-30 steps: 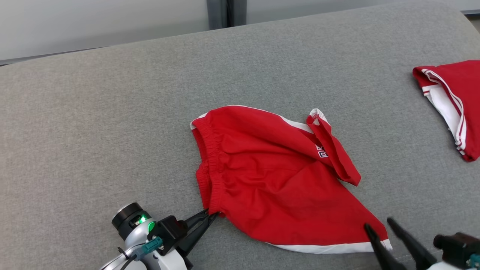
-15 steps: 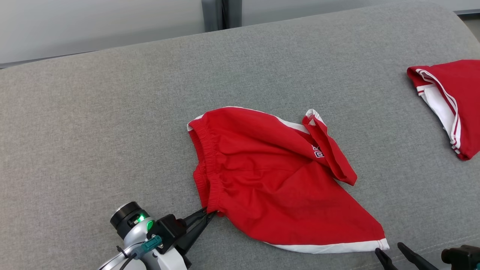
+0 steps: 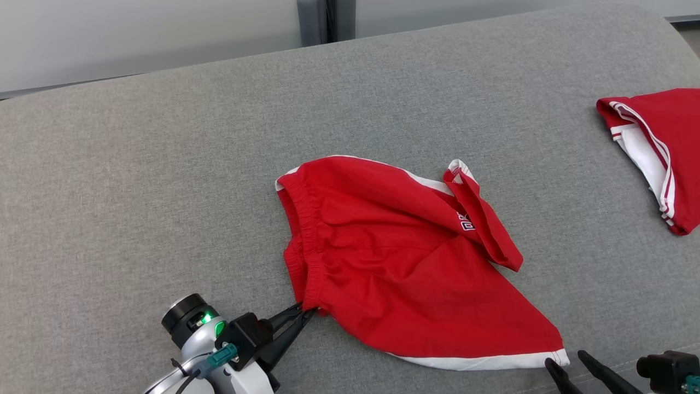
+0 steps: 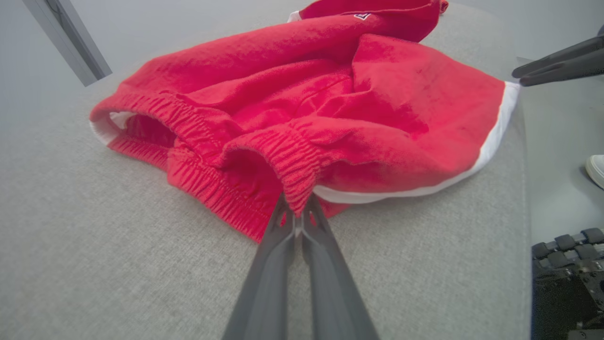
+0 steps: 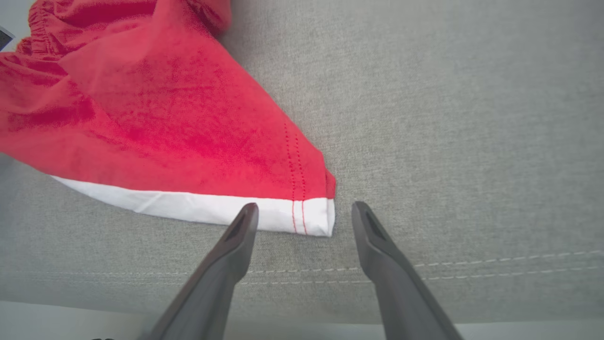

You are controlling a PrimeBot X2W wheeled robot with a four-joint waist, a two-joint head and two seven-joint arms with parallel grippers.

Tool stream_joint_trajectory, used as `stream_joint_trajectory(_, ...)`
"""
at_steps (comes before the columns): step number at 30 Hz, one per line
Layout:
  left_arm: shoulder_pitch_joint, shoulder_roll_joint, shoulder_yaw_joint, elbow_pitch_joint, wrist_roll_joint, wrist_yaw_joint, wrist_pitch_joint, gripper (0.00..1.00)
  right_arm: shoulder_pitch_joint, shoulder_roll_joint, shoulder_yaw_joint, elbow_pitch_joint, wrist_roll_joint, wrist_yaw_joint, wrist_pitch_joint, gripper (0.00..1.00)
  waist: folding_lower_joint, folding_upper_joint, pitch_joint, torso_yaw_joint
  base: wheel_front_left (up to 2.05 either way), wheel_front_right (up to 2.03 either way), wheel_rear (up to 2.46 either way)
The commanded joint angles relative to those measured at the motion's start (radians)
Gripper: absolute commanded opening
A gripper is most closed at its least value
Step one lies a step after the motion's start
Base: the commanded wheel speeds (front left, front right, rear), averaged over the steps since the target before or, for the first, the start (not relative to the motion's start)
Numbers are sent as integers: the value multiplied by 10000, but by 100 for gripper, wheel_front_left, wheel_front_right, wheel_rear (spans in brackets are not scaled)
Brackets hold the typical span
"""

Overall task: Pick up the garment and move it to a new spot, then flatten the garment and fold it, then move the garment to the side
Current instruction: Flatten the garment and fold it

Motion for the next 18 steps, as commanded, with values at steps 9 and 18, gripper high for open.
stream_joint_trajectory(9, -42, -36, 23, 3, 107, -47, -37, 0, -365, -27, 278, 591, -247, 0, 69, 100, 0, -1, 43, 99, 0, 0, 0)
stream_joint_trajectory(18, -139, 4, 4, -71, 153, -60, -37, 0, -720, 166, 465, 1078, -220, 0, -84, 100, 0, -1, 144, 232, 0, 0, 0)
